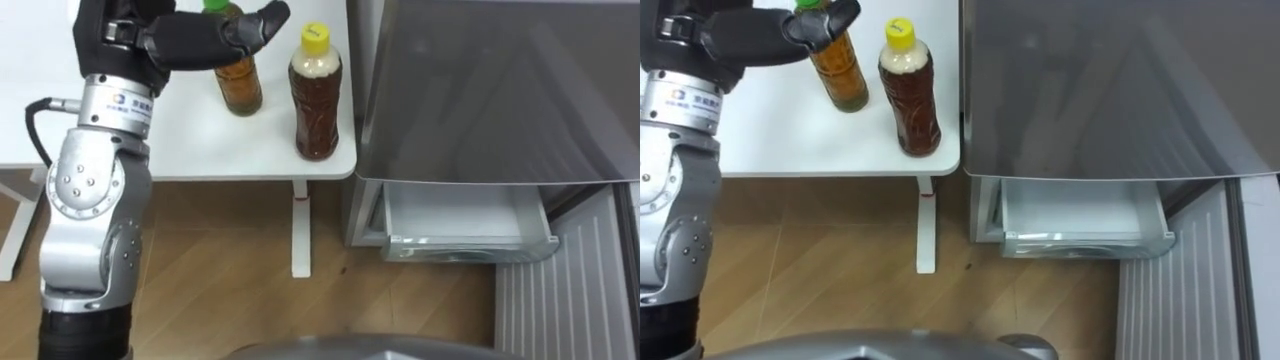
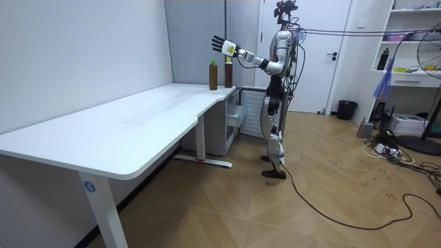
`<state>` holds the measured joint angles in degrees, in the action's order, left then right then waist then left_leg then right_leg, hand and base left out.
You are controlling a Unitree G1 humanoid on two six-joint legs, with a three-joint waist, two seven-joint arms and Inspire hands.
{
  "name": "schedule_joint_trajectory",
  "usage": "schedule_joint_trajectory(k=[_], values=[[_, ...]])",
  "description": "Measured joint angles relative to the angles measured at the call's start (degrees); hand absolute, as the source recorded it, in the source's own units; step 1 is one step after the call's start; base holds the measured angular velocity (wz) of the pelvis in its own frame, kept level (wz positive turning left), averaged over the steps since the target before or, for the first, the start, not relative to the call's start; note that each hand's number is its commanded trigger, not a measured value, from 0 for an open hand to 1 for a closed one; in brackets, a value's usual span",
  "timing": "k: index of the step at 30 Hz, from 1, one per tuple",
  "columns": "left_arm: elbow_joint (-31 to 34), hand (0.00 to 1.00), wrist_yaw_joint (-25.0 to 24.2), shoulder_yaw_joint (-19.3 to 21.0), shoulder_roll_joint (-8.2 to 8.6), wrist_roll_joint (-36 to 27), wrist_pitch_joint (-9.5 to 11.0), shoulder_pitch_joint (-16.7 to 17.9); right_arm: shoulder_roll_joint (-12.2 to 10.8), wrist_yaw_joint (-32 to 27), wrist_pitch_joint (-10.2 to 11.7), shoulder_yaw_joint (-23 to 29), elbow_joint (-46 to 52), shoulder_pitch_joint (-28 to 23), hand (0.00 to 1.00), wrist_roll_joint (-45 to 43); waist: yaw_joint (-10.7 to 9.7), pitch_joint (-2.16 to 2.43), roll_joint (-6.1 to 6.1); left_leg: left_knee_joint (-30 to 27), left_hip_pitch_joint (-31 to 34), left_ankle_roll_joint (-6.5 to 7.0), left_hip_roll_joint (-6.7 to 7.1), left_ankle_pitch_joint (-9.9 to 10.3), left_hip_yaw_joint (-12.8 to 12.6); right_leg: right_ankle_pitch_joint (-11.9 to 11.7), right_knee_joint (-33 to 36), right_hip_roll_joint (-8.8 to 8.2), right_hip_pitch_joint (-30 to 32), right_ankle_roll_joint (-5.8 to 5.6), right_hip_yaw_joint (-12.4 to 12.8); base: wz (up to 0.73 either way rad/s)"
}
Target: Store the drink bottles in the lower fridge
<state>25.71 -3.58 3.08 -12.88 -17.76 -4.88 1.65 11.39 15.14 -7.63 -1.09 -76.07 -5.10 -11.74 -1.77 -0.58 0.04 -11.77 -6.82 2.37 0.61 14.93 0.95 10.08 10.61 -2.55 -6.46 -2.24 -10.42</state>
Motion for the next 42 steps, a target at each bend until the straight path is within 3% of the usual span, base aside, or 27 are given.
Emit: schedule_joint_trajectory(k=[19,28,42], values=[[-1.0,0.00,-2.7,-1.4,0.49,0.0,-1.9,0.1,0.0,-0.1,0.0,0.0,-0.2,0.7,0.00,0.1,-0.4,-0.15,0.48,0.1,0.2,0.02,-0.07,0.0,-0.4,0.0,0.0,0.02,0.6,-0.02,0.2,0.00],[-1.0,0.00,-5.0,-1.6,0.53,0.0,-2.2,0.1,0.2,0.0,-1.2,0.0,-0.3,0.7,0.00,0.2,-1.0,0.25,1.48,0.1,0.2,0.01,-0.13,0.0,-0.4,0.0,0.0,0.10,0.6,-0.02,0.1,0.00],[-1.0,0.00,-6.8,-3.5,0.60,0.0,-2.3,0.1,0.2,0.0,-1.2,0.0,-0.2,0.8,0.00,-0.2,-1.3,-0.06,1.03,0.3,0.2,0.01,-0.13,0.0,-0.4,0.0,0.0,0.11,0.5,-0.02,0.2,0.00]])
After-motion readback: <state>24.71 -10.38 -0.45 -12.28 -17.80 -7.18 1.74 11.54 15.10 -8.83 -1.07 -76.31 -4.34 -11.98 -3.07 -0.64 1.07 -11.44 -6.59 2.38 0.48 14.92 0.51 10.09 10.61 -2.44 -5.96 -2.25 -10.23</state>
